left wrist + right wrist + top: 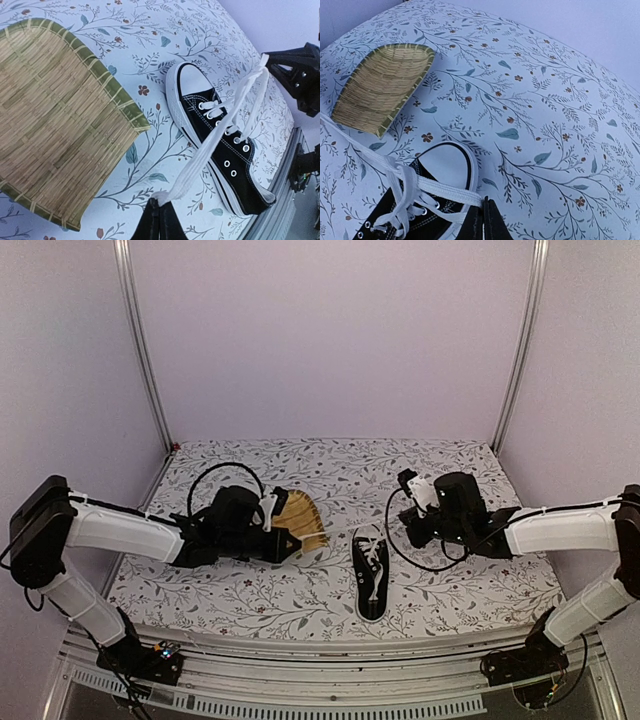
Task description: Tie the shoes
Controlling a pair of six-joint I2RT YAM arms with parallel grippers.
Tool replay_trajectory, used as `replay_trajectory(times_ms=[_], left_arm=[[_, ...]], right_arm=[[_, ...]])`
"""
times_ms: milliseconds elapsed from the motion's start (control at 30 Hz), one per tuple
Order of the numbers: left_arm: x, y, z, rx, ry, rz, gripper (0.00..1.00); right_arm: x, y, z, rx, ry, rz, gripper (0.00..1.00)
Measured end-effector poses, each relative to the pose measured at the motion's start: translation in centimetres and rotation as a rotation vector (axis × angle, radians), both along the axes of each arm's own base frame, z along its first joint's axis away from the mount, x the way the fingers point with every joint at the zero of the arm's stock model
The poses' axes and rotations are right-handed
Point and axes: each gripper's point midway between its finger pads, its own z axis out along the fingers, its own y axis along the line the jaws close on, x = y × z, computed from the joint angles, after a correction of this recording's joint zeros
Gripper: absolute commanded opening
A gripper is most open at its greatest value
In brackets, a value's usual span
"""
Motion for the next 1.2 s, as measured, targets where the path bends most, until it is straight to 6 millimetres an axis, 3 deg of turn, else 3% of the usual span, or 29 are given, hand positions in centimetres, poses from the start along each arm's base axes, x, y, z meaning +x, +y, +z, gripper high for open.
replay_trajectory(times_ms=[167,433,567,700,833,967,1200], left_arm=[[-0.7,1.2,-0.4,0.007,0.011,0.023,0.00],[-1.4,2.5,-1.8,0.044,0.043,0.046,0.00],[-1.4,2.6,-1.6,0.047,0.038,0.046,0.00],[-0.8,1.9,-0.7,0.058,0.015,0.023,0.00],[1.6,-0.8,2.1,0.030,-0.056,-0.012,0.00],[3.8,-3.3,4.3,0.008,-0.120,-0.048,0.00],[5.6,-6.7,5.2,-0.014,-0.161,-0.127,0.00]], right_arm=[[-1.2,-4.0,-1.8,-0.049,0.064,-0.158,0.02],[-0.6,-6.8,-1.5,-0.065,0.121,-0.340,0.02],[-1.0,-7.0,-1.3,-0.038,0.166,-0.353,0.02],[-2.7,-4.9,0.0,0.031,0.252,-0.231,0.02],[-4.6,-1.1,2.3,0.150,0.361,-0.047,0.02],[-8.2,2.0,3.0,0.244,0.506,0.126,0.02],[-14.3,7.7,4.5,0.380,0.697,0.382,0.02]])
